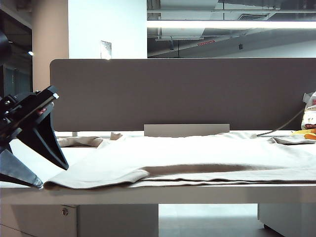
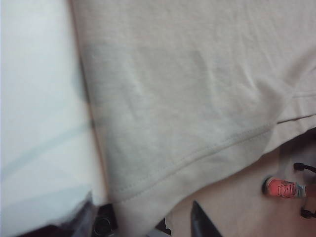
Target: Fold the bottom side of the T-shirt horizontally towards the center, about one-third of the way, then fold the sleeve back towards the center, creating a straight line along the edge of the T-shirt, and finally fold the bottom of the T-shirt up towards the top, creating a neat rectangle.
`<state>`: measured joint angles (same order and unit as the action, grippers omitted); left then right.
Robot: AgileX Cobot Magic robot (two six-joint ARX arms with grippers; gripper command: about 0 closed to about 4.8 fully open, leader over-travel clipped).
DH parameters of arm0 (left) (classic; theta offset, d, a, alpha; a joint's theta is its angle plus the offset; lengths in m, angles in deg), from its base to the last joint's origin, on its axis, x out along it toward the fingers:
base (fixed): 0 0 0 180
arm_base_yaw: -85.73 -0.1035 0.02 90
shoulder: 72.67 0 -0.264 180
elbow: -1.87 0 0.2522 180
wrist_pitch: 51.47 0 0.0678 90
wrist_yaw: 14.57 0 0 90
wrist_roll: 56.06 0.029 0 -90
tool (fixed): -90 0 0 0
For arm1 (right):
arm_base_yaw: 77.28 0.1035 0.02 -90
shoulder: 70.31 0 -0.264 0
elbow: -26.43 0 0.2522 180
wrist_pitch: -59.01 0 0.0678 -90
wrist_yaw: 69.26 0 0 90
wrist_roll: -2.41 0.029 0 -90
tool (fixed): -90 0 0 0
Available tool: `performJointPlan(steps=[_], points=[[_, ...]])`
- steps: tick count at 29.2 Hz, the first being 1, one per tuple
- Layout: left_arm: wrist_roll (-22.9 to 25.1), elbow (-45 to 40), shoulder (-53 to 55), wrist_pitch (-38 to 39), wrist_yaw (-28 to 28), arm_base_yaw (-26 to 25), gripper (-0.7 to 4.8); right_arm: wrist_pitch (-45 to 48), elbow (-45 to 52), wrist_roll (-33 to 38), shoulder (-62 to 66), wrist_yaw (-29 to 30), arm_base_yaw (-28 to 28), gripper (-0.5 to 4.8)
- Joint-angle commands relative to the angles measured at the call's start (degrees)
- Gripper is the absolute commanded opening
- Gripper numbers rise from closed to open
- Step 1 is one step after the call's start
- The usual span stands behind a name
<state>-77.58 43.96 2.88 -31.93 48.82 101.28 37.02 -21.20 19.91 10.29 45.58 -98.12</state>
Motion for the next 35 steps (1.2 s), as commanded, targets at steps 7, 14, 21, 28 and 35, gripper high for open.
performJointPlan(steps=[7,14,21,28,35], points=[[-1.42,0.17,3.13,-2.25,-0.68,0.04,2.45,-1.75,0.48,0.07,3.76,-0.5,1.53,2.83],[-1.42,0.17,5.55,-2.64,-1.14,0.04,2.36,-2.97,0.48,0.07,3.74,-0.48,3.5,2.47],[-1.44,0.17,5.55,-4.44,-1.84,0.04,1.44,-4.15,0.48,0.04,3.74,-0.33,3.76,1.4],[-1.42,0.17,5.55,-5.66,-2.14,0.04,0.23,-3.52,0.48,0.02,3.72,-0.28,3.72,-0.07],[-1.44,0.57,5.51,-9.35,-3.21,0.04,-0.06,-2.21,-0.94,0.07,3.67,2.29,3.74,-0.07]])
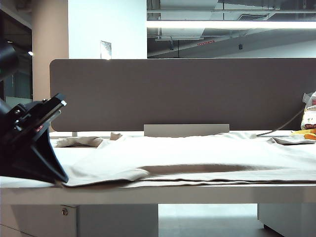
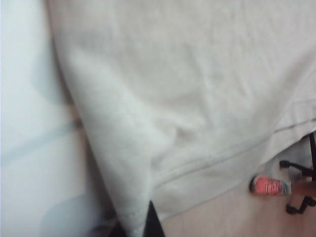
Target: Fold the bottom side of the T-shirt horizontally towards the center, about one-third of the way, then fold the sleeve back towards the center, creating a straight line along the edge of the T-shirt, and finally fold the bottom of the T-shirt up towards the top, creating a neat rectangle.
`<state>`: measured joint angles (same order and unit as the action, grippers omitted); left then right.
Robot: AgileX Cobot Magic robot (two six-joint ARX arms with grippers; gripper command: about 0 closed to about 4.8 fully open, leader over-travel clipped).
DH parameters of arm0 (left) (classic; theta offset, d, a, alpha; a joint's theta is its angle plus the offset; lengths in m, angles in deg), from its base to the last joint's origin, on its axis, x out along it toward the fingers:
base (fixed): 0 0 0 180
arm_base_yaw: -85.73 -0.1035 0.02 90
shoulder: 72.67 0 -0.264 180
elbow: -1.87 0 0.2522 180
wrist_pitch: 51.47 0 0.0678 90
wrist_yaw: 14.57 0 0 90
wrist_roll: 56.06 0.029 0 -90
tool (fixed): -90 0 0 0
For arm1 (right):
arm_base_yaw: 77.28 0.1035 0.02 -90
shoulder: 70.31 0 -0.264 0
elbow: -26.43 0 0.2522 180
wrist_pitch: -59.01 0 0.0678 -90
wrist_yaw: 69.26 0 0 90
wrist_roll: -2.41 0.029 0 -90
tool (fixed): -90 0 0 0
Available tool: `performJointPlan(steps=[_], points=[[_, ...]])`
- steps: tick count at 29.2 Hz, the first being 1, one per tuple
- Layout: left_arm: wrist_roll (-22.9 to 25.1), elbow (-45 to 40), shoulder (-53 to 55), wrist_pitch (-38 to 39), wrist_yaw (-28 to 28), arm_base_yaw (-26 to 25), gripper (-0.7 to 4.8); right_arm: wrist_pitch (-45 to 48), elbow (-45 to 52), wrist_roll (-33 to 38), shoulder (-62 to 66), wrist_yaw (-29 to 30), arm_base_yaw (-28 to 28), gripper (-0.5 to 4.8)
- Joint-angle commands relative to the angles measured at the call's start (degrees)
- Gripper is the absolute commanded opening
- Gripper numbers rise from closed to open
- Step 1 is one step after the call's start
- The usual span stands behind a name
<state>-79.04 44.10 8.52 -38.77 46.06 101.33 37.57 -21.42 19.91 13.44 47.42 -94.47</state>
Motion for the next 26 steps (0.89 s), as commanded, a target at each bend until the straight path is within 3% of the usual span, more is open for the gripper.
performJointPlan(steps=[1,8,26], points=[[0.04,0.92,-0.13,-2.47,-0.44,0.0,-0.06,-2.75,-1.38,0.09,0.52,1.14,0.09,-0.07],[0.48,7.26,-0.13,-0.37,-0.37,0.0,-0.06,-5.62,-9.09,0.52,0.5,5.64,0.11,-0.07],[5.79,18.08,1.53,2.93,6.69,-0.11,-0.06,-8.33,-20.48,0.52,1.62,3.65,2.58,-0.07]])
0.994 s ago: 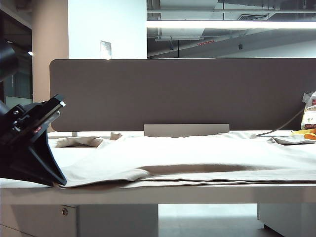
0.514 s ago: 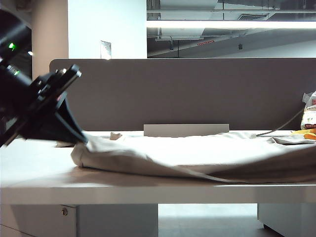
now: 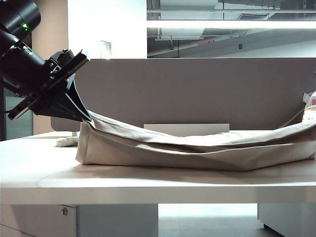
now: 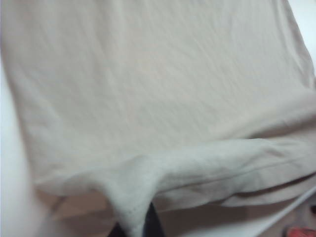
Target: Fold the bottom side of the T-shirt horizontally towards the center, about one-third of the way, then fold the sleeve back towards the center, creating a straight line along the edge of the T-shirt, and finally fold the bottom of the T-shirt up towards the top, creating a neat rectangle.
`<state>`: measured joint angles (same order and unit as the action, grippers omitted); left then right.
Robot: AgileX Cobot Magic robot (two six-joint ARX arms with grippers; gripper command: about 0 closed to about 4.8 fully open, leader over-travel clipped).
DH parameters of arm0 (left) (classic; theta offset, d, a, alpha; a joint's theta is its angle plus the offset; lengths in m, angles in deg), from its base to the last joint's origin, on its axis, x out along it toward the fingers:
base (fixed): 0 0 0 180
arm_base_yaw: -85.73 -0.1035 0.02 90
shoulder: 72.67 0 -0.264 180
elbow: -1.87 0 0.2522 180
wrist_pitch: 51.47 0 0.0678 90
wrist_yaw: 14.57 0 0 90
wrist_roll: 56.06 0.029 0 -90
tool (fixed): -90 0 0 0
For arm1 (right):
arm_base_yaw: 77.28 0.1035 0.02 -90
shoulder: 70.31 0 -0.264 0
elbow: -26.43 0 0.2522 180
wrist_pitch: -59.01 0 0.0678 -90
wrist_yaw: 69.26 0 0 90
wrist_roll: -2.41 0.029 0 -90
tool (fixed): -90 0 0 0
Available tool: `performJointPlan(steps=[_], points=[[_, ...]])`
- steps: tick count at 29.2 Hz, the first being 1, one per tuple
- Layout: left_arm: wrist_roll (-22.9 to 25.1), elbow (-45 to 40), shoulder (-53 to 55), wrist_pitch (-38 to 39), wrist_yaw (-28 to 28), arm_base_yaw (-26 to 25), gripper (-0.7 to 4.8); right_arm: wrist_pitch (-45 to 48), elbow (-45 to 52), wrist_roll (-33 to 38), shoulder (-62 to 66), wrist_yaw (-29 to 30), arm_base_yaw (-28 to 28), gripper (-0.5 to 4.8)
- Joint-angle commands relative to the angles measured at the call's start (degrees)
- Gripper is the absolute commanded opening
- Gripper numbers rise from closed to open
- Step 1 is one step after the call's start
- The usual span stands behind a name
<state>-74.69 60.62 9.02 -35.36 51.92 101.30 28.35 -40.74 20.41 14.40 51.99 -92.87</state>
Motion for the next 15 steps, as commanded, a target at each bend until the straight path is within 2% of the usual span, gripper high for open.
performJointPlan(steps=[1,7,15], points=[[1.84,2.49,1.73,-0.13,1.01,-0.15,-0.06,0.94,-1.6,0.02,1.11,-1.07,1.42,-0.07],[3.96,8.46,6.56,1.81,2.08,-0.17,-0.06,1.14,-5.7,0.02,4.13,-1.77,4.0,-0.07],[6.43,14.16,10.69,1.86,5.31,-1.49,-0.06,0.94,-12.96,0.02,8.31,-2.03,4.33,-0.07]])
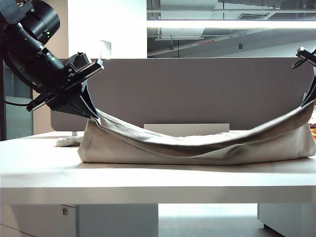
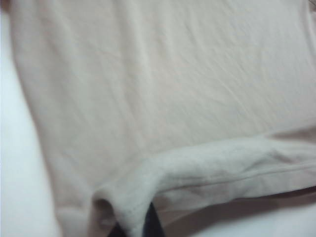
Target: Fold the bottom side of the T-shirt horizontally towards the center, about one-third of the way, then fold the sleeve back towards the center, creating a straight line along the edge of the T-shirt, and finally fold the bottom of the T-shirt up towards the top, creating a neat rectangle.
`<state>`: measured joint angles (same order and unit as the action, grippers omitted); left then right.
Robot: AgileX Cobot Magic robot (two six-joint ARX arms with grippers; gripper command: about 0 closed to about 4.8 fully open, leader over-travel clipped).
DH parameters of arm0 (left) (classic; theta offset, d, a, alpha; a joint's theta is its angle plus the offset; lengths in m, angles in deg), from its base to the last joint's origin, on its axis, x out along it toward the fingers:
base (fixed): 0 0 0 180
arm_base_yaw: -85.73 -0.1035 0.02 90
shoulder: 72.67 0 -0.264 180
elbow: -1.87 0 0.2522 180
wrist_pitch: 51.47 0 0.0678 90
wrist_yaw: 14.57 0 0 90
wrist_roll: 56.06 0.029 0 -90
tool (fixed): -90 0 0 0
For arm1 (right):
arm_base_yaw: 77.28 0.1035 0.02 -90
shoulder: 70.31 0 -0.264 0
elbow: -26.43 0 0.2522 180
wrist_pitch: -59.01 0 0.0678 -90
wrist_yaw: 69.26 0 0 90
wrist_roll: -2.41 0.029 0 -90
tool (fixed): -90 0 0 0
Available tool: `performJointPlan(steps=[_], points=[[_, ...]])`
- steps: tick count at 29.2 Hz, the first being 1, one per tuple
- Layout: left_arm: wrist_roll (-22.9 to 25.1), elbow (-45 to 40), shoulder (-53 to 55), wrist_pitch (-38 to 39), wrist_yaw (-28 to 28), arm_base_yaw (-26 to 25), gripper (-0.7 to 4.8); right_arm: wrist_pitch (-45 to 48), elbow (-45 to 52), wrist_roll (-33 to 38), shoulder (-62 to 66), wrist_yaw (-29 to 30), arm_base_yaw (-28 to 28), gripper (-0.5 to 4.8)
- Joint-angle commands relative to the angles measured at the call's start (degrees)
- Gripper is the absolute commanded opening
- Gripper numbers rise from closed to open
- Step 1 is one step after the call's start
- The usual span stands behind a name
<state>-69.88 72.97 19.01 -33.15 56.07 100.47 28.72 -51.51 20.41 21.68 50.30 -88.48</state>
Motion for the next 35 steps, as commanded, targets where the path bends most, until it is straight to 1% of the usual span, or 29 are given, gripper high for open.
performJointPlan(steps=[1,6,13,18,20,26,35], points=[[1.66,2.23,0.83,-0.33,1.68,-1.11,-0.06,0.46,-2.95,0.0,1.55,-0.76,-0.07,-0.07],[1.95,3.98,0.92,-0.79,3.76,-2.62,-0.06,0.52,-6.01,0.0,4.35,-1.62,-0.04,-0.07],[6.08,4.7,1.18,-1.73,6.27,-2.97,-0.06,2.38,-7.8,0.0,8.39,-2.71,0.07,-0.07],[5.66,5.09,4.07,-4.02,6.32,-2.97,-0.06,5.05,-7.87,0.0,9.68,-3.37,0.07,-0.07],[5.7,6.21,6.38,-3.74,6.27,-2.97,-0.06,5.84,-8.09,-0.02,9.94,-4.72,0.07,-0.07],[5.9,10.19,11.82,-3.76,6.32,-2.95,-0.06,10.08,-8.13,-0.02,10.29,-5.53,0.07,-0.07],[6.45,18.47,16.81,-1.31,6.67,-2.93,-0.06,11.28,-8.5,0.0,13.62,-5.64,0.04,-0.07]])
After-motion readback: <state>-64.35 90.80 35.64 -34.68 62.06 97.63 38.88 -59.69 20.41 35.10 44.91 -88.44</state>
